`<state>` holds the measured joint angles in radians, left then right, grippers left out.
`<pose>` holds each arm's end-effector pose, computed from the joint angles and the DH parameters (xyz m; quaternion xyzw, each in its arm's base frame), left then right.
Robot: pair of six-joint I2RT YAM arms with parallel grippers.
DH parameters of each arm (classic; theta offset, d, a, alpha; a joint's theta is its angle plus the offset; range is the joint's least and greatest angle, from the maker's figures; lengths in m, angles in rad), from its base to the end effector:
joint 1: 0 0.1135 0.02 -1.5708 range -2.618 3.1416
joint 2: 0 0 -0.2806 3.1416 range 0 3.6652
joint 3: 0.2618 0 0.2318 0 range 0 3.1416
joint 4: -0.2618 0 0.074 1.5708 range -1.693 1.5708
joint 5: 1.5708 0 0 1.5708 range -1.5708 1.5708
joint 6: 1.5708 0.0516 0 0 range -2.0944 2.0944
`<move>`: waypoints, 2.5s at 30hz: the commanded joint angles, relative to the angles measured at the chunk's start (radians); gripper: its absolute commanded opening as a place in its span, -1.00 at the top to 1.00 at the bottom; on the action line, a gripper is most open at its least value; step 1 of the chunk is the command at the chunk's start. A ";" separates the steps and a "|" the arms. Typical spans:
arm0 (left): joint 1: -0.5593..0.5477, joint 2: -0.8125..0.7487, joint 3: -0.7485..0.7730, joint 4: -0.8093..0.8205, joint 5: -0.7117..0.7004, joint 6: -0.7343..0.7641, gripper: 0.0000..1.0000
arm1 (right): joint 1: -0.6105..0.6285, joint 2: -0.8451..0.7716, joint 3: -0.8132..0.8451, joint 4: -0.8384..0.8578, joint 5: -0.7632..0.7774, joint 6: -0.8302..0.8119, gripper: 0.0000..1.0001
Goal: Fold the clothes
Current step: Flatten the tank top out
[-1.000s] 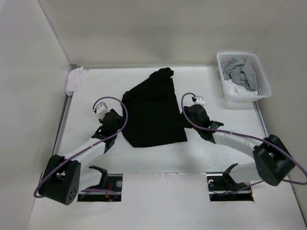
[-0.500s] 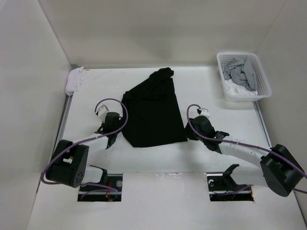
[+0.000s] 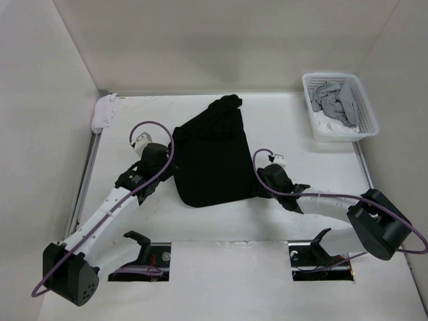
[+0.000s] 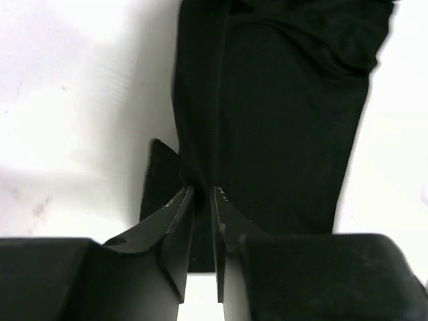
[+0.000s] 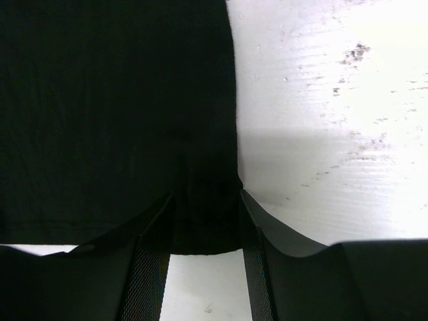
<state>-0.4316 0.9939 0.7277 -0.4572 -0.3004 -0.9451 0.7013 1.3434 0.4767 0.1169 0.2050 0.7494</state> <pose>0.1800 -0.0661 0.2661 -0.2884 0.8561 -0.1529 0.4006 0.1890 0.1459 0.1702 0.0628 0.9109 0.1931 0.3593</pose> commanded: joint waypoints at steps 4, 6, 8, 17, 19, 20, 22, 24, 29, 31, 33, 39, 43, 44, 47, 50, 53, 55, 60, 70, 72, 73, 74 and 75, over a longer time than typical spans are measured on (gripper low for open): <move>0.040 -0.003 0.107 -0.246 -0.023 -0.027 0.36 | 0.014 0.052 0.008 0.092 0.001 -0.004 0.04; 0.041 0.023 0.098 -0.149 -0.051 -0.018 0.35 | 0.020 0.054 0.010 0.092 0.011 -0.005 0.03; 0.050 0.064 0.085 -0.117 -0.075 0.014 0.35 | 0.020 0.050 0.007 0.093 0.011 -0.005 0.03; 0.055 0.218 -0.123 0.072 -0.063 0.055 0.30 | 0.030 0.049 0.003 0.106 0.014 -0.007 0.02; 0.055 0.248 -0.129 0.087 -0.060 0.057 0.29 | 0.030 0.048 0.003 0.106 0.014 -0.007 0.02; 0.055 0.270 -0.134 0.110 -0.059 0.058 0.29 | 0.030 0.048 0.003 0.106 0.014 -0.008 0.02; 0.054 0.299 -0.136 0.164 -0.051 0.058 0.29 | 0.030 0.051 0.005 0.106 0.014 -0.008 0.02; 0.050 0.313 -0.136 0.207 -0.049 0.057 0.31 | 0.030 0.053 0.005 0.106 0.014 -0.008 0.02; 0.029 0.334 -0.132 0.311 -0.008 0.060 0.74 | 0.031 0.049 0.003 0.106 0.020 -0.008 0.00; 0.023 0.321 -0.140 0.333 -0.003 0.055 0.89 | 0.036 0.049 0.003 0.106 0.027 -0.008 -0.01; 0.009 0.302 -0.148 0.356 -0.011 0.057 0.98 | 0.040 0.049 0.003 0.106 0.033 -0.008 -0.01; -0.011 0.180 -0.145 0.213 -0.038 0.049 1.00 | 0.050 0.045 0.002 0.112 0.042 -0.008 -0.01; -0.043 0.066 -0.136 0.036 -0.107 0.006 1.00 | 0.050 0.046 -0.001 0.125 0.042 -0.010 -0.02; -0.048 0.063 -0.140 0.019 -0.118 0.008 0.95 | 0.050 0.048 -0.001 0.127 0.042 -0.012 -0.02; -0.023 0.115 -0.158 0.037 -0.132 0.009 0.64 | 0.057 0.049 0.000 0.130 0.042 -0.018 -0.03; 0.010 0.170 -0.189 0.182 -0.105 0.038 0.39 | 0.066 0.046 -0.004 0.138 0.042 -0.019 -0.03; 0.037 0.250 -0.194 0.326 -0.020 0.080 0.32 | 0.068 0.046 -0.004 0.138 0.042 -0.021 -0.04; 0.041 0.301 -0.182 0.367 0.006 0.095 0.32 | 0.069 0.045 -0.006 0.141 0.042 -0.021 -0.04; 0.055 0.327 -0.174 0.356 0.013 0.100 0.89 | 0.071 0.046 -0.006 0.141 0.042 -0.021 -0.04; 0.044 -0.003 -0.012 -0.323 -0.026 0.031 0.98 | 0.071 0.059 0.002 0.142 0.043 -0.025 -0.04; 0.012 0.003 0.013 -0.412 -0.007 -0.004 0.78 | 0.071 0.060 0.002 0.142 0.043 -0.025 -0.05; 0.000 0.020 0.025 -0.437 0.006 -0.007 0.63 | 0.071 0.060 0.002 0.142 0.045 -0.025 -0.06; -0.005 0.035 0.035 -0.452 0.006 -0.007 0.50 | 0.071 0.060 0.002 0.142 0.048 -0.025 -0.07; -0.008 0.043 0.039 -0.451 0.001 -0.007 0.39 | 0.071 0.059 0.002 0.142 0.048 -0.025 -0.09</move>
<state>-0.4217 1.0069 0.7349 -0.7334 -0.3077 -0.9173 0.7609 1.3952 0.4759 0.2287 0.2325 0.7368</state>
